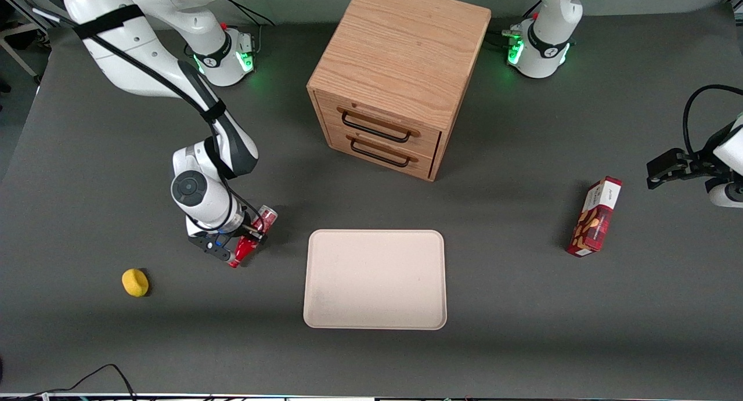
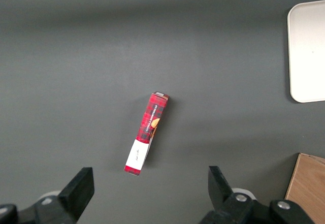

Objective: Place coke bottle on tray
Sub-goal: 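Close the right gripper around the bottle body and lift it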

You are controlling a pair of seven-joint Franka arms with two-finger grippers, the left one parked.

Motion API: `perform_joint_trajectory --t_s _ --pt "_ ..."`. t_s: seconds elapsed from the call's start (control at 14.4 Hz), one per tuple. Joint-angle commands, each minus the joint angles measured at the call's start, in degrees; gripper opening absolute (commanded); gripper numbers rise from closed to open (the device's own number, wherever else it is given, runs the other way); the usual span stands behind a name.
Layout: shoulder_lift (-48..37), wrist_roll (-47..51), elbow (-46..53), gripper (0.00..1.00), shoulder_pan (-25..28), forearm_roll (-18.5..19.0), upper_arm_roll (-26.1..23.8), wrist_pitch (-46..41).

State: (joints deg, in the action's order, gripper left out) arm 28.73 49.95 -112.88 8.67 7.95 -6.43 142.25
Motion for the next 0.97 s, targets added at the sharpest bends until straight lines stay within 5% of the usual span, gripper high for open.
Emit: perform_joint_trajectory --t_s 0.0,0.49,0.91 --pt "-10.15 -2.81 -0.42 0.00 -0.93 1.10 -0.16 -10.64" --pt "-18.53 -16.54 18.62 0.00 -4.98 -4.61 -0.86 -43.60" --pt "-14.51 -17.43 24.71 0.00 -4.19 -4.44 -1.13 -46.62"
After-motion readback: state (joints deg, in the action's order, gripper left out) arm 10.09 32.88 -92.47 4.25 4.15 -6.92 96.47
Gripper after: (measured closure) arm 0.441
